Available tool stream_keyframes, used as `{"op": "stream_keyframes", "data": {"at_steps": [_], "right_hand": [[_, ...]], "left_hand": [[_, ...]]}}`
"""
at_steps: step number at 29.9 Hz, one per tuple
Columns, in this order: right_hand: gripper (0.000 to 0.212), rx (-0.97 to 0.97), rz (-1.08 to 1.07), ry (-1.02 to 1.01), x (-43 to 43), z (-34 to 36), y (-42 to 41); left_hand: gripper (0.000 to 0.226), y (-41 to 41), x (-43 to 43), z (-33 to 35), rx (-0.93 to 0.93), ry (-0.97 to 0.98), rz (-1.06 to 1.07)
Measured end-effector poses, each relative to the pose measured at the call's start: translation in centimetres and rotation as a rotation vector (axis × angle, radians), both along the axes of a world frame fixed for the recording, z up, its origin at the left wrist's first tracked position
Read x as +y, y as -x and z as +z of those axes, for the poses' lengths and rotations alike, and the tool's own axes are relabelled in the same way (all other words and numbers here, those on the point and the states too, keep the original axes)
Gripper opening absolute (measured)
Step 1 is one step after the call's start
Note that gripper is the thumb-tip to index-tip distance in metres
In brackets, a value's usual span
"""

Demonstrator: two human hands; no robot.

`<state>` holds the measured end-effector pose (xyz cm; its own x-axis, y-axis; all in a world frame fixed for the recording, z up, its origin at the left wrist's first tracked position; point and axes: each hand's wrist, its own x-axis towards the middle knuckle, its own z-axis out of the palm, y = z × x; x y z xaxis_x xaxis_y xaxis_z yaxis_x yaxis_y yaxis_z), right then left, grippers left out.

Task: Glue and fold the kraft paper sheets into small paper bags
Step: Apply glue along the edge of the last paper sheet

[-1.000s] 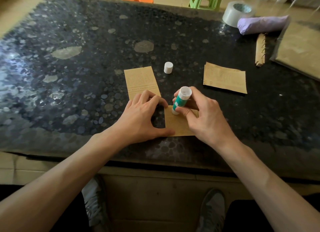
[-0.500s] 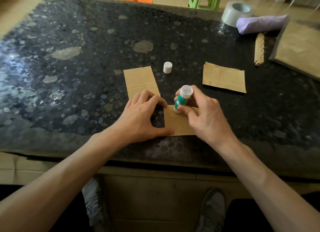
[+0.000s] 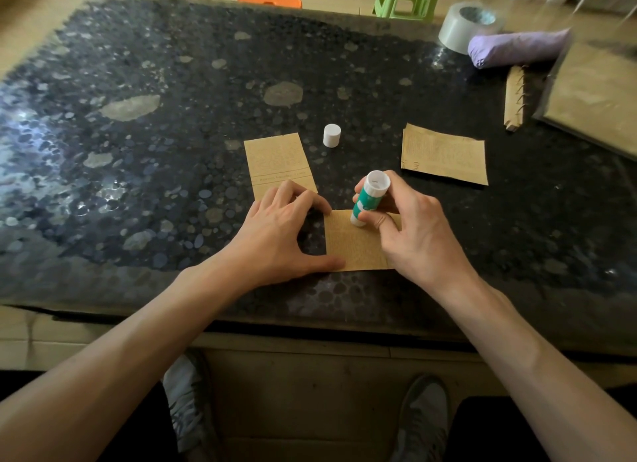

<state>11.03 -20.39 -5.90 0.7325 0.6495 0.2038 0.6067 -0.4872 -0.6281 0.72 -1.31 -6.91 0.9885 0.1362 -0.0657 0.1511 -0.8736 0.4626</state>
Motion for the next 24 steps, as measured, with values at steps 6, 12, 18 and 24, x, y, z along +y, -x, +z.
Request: {"op": "stream_keyframes", "data": {"at_steps": [6,12,18,24], "right_hand": [[0.029,-0.092,-0.048,0.009,-0.4,0.1,0.0],[0.030,-0.018,-0.019,0.025,-0.8,0.0,-0.2],[0.030,-0.055,-0.060,0.039,-1.2,0.3,-0.3],[0.029,-0.037,-0.064,0.044,-1.4,0.3,-0.4]], "left_hand": [[0.081,0.0,0.0,0.0,0.003,-0.003,0.000],[0.083,0.0,0.0,0.1,0.013,0.008,0.003],[0.083,-0.1,0.0,0.1,0.009,0.011,0.002],[0.084,0.0,-0.1,0.1,0.013,0.012,0.001]]}}
